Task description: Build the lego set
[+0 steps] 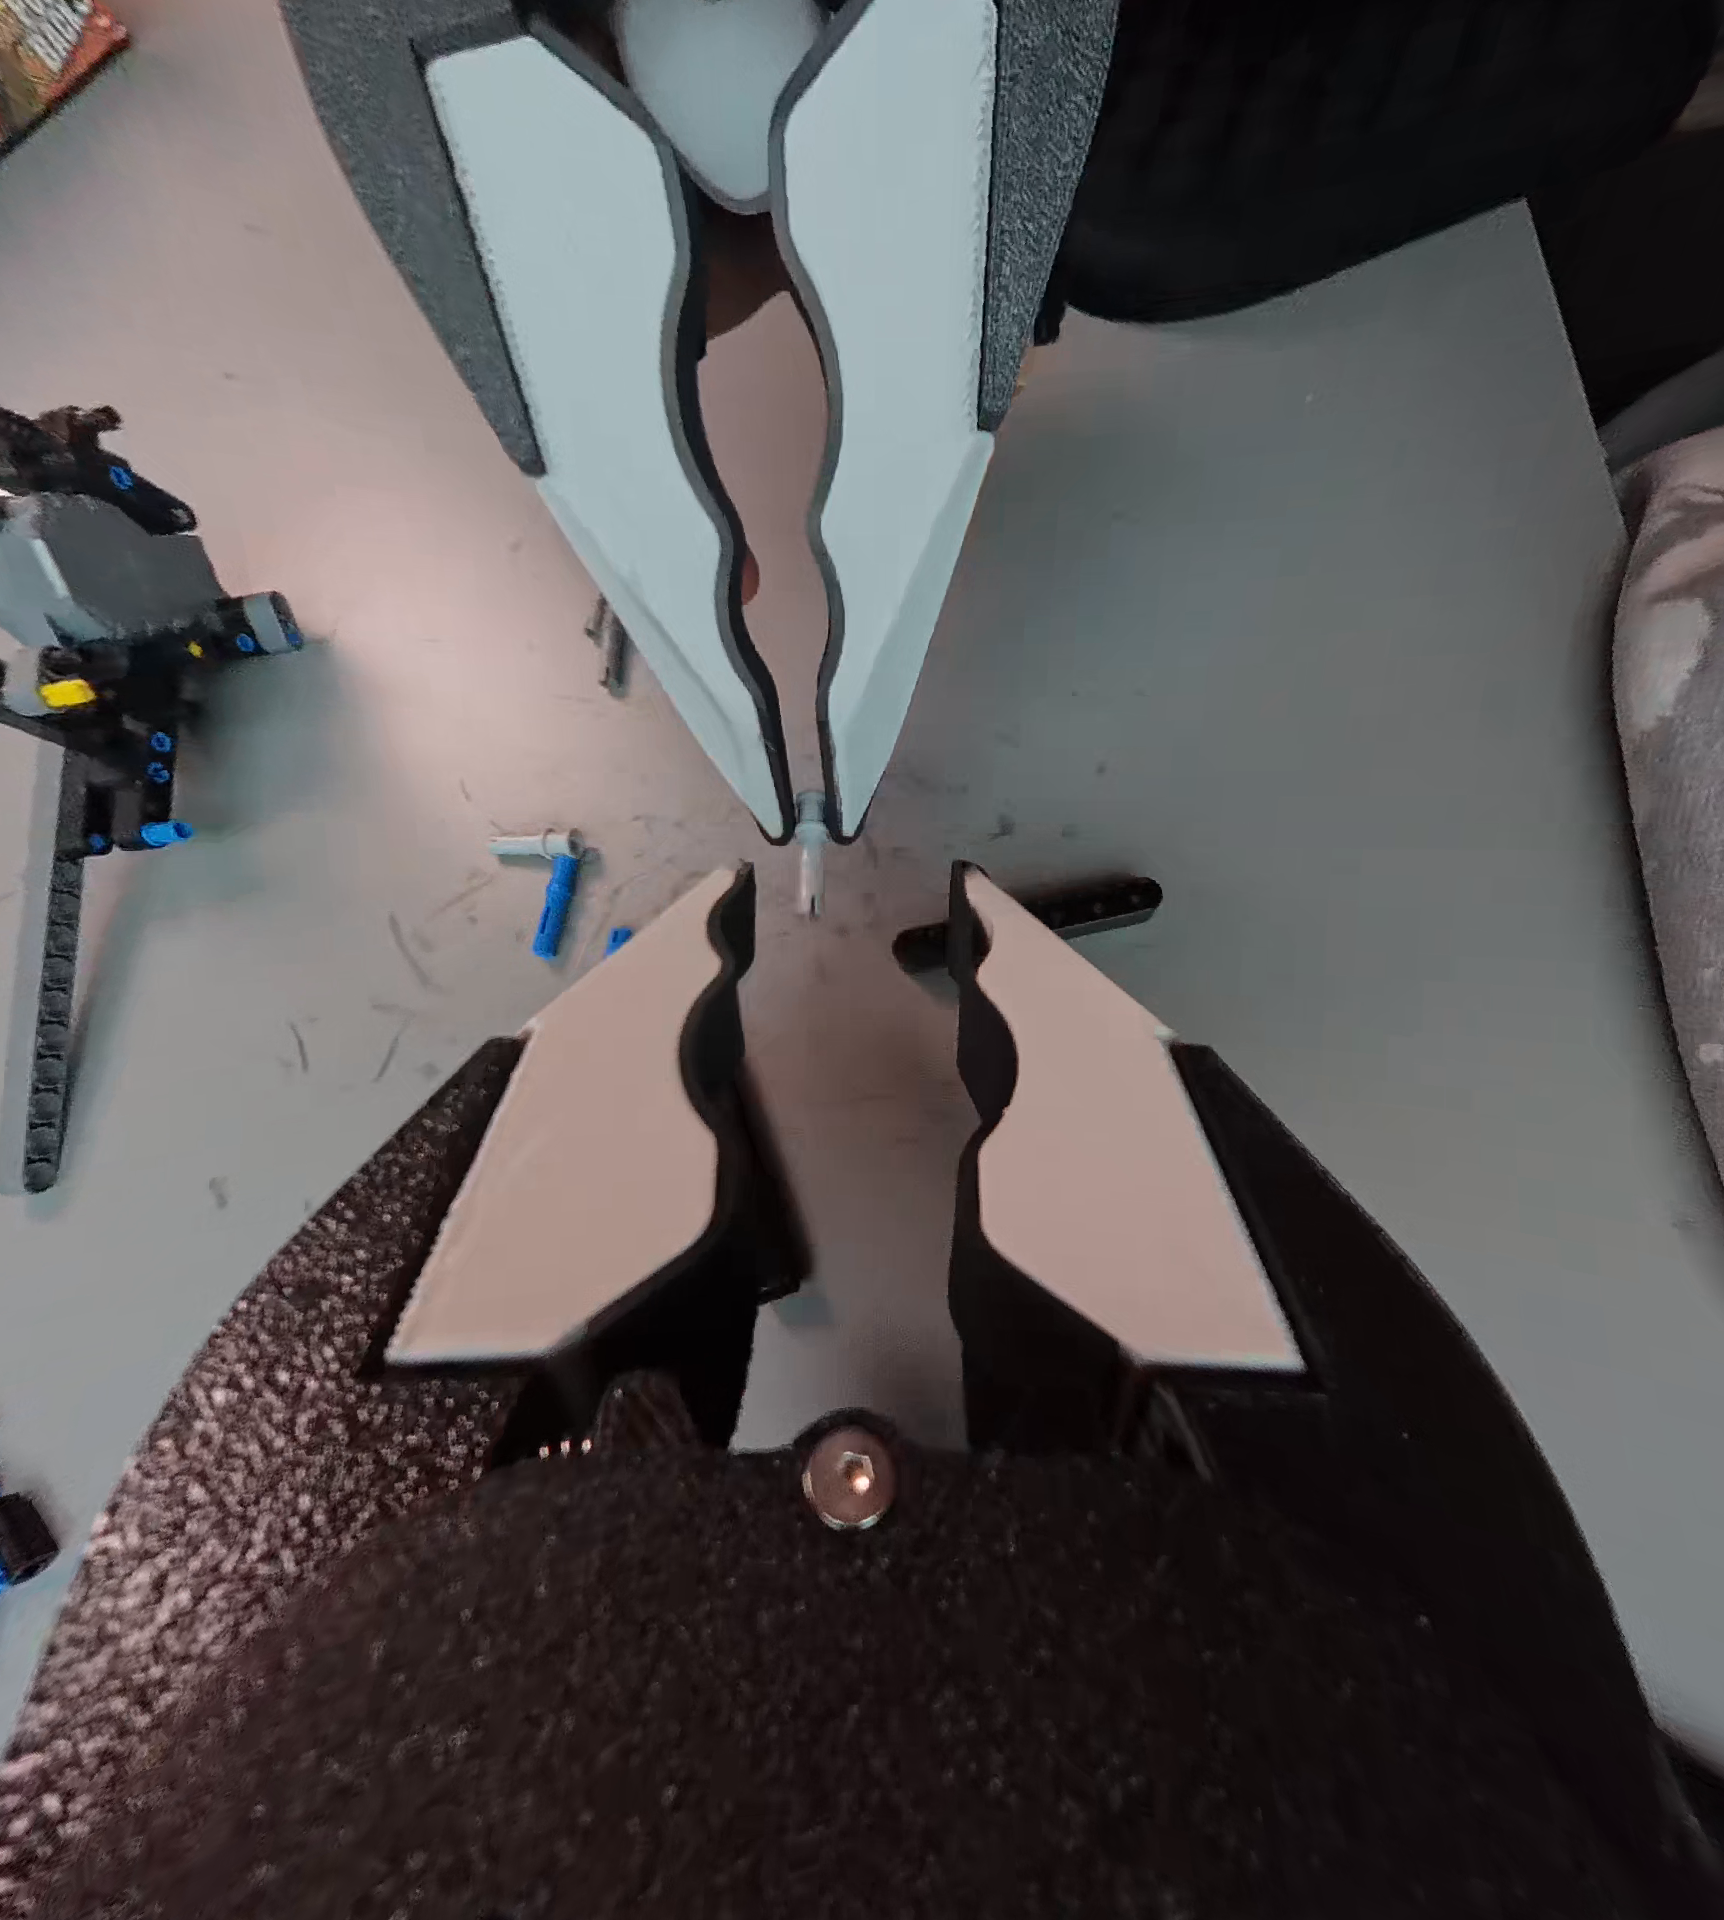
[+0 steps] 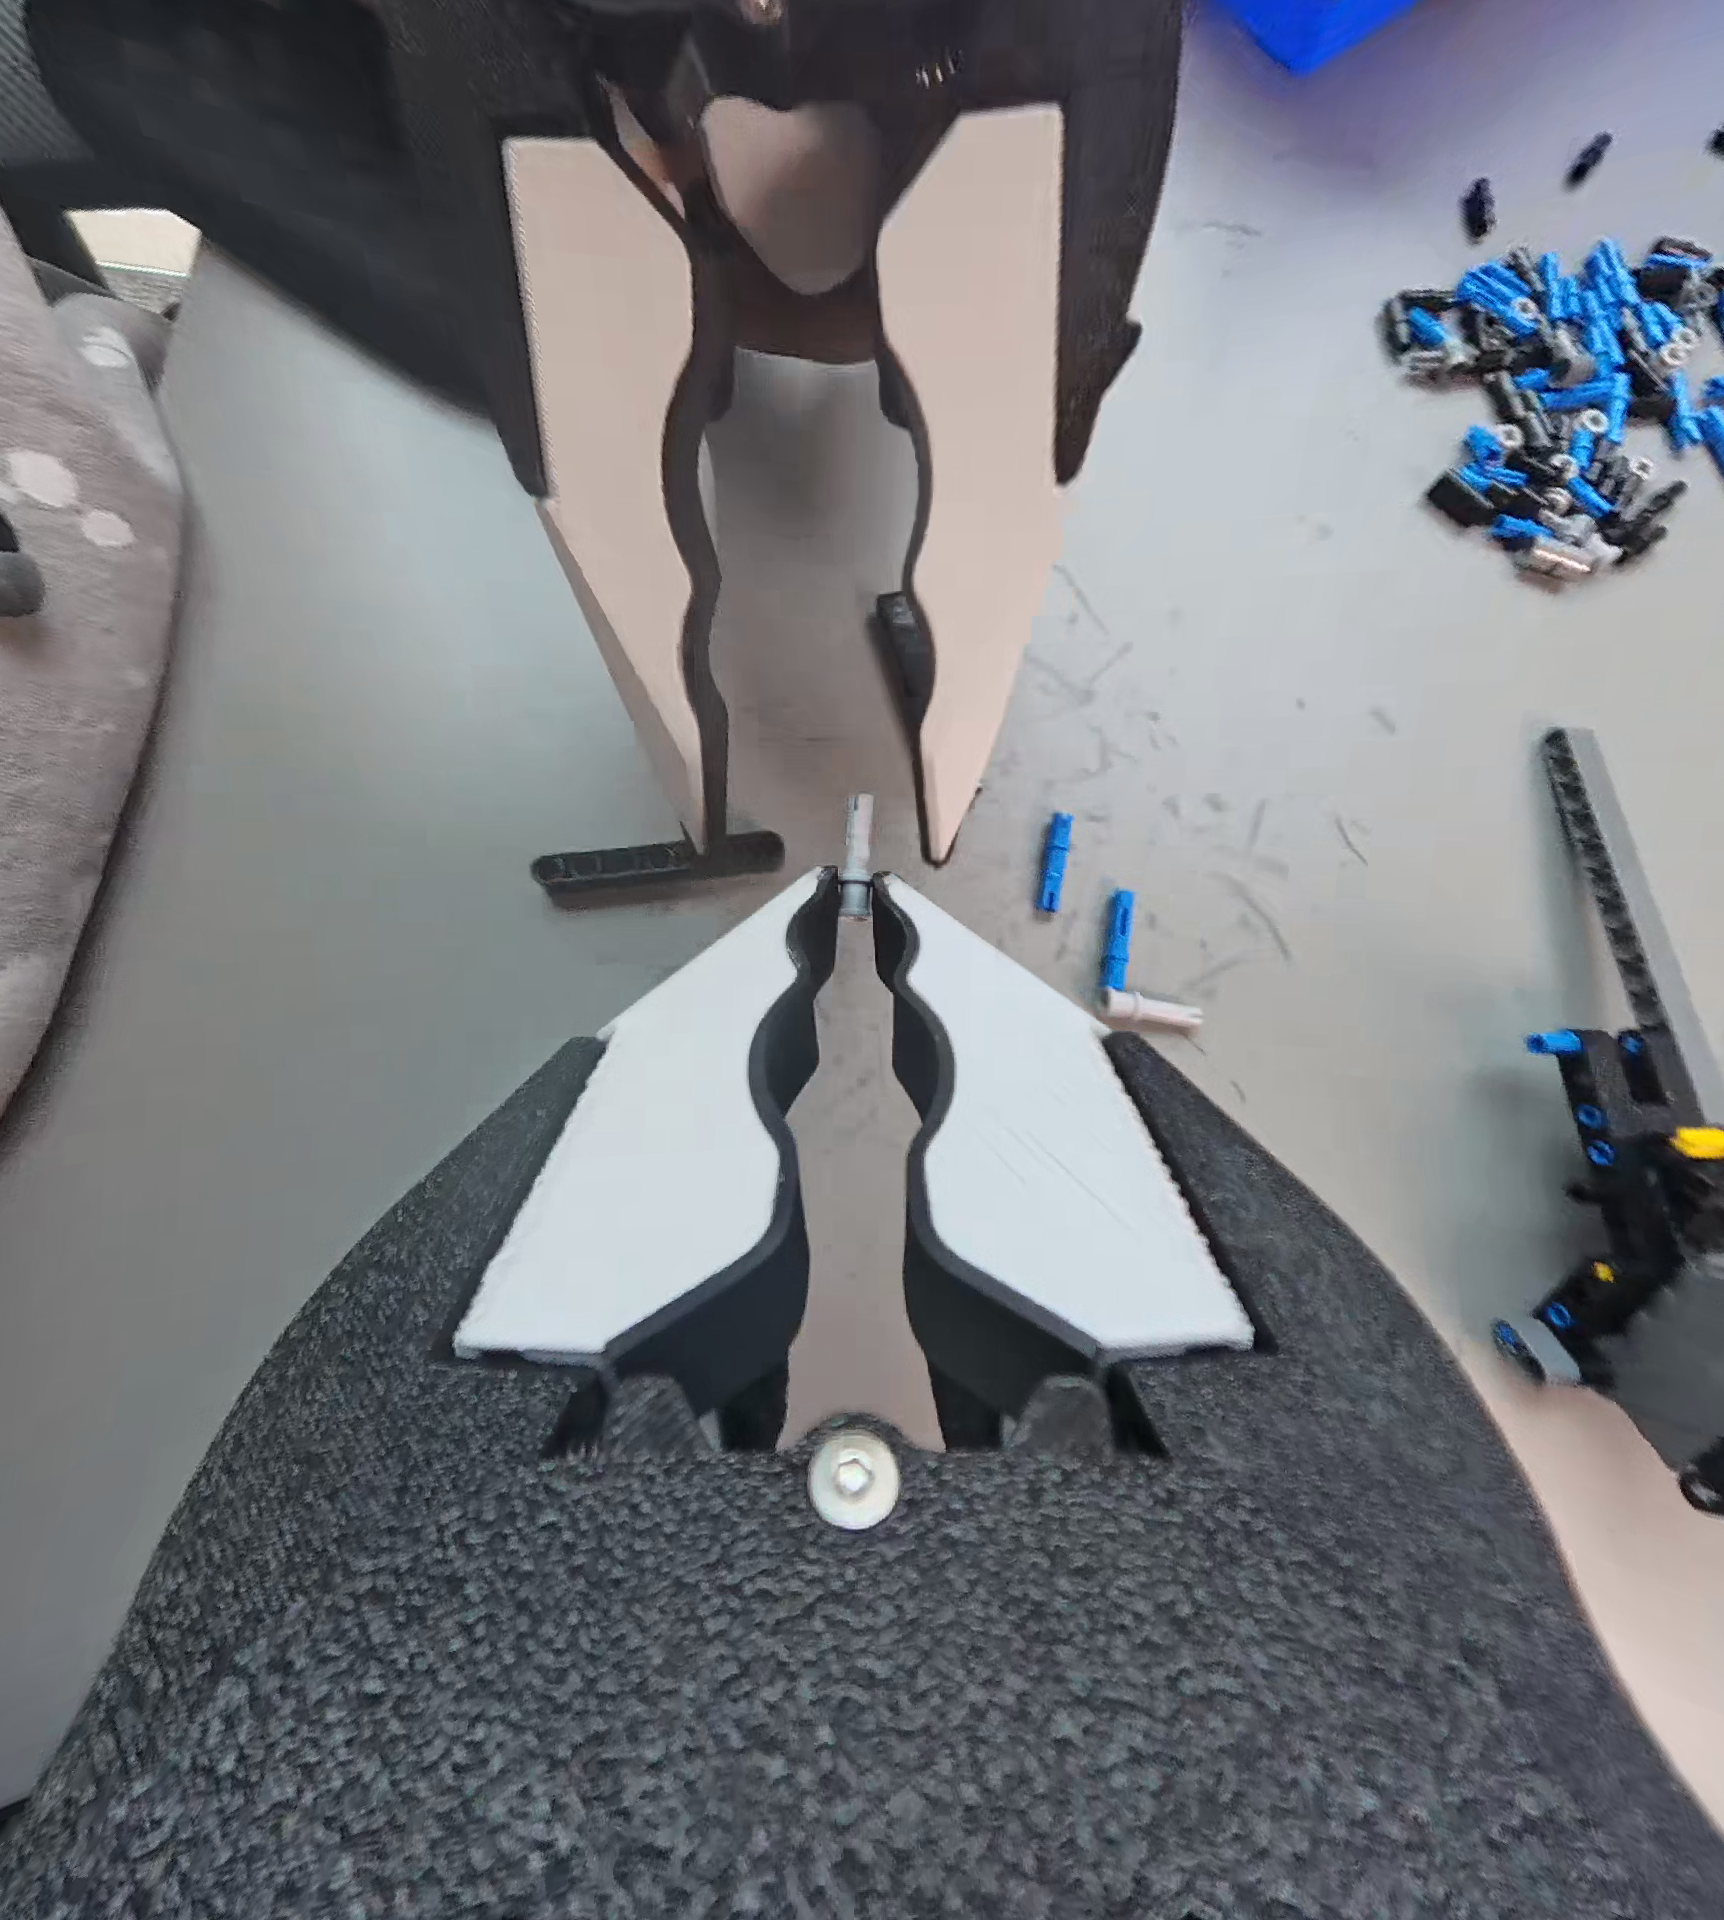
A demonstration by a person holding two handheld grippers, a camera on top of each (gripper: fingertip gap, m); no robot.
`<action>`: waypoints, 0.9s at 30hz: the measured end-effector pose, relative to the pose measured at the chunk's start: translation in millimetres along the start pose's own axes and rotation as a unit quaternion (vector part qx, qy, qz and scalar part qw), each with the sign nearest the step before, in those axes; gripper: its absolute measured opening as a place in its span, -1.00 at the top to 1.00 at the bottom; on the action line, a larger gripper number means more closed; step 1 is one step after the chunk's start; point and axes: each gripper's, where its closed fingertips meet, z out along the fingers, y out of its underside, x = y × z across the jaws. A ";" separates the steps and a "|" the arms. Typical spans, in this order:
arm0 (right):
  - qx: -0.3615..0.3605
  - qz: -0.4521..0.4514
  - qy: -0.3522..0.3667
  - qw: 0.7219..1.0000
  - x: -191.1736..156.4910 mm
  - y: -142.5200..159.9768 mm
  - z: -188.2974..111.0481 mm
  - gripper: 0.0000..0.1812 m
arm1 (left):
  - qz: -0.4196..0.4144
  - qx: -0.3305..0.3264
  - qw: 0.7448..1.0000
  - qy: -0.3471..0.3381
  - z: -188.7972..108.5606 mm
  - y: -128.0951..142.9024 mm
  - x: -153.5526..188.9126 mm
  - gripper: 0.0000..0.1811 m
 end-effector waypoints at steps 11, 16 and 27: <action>0.048 0.020 -0.018 0.998 -6.4 -10.5 -1.3 0.93 | -0.036 0.028 0.999 0.015 -4.8 -5.1 -1.2 0.95; 0.069 0.035 -0.019 0.997 -4.5 -13.9 -6.9 0.93 | -0.051 0.050 0.997 0.016 -7.8 -10.7 -4.0 0.94; 0.072 0.036 -0.020 0.997 -5.0 -12.2 -6.2 0.94 | -0.052 0.046 0.997 0.017 -7.8 -10.5 -2.8 0.95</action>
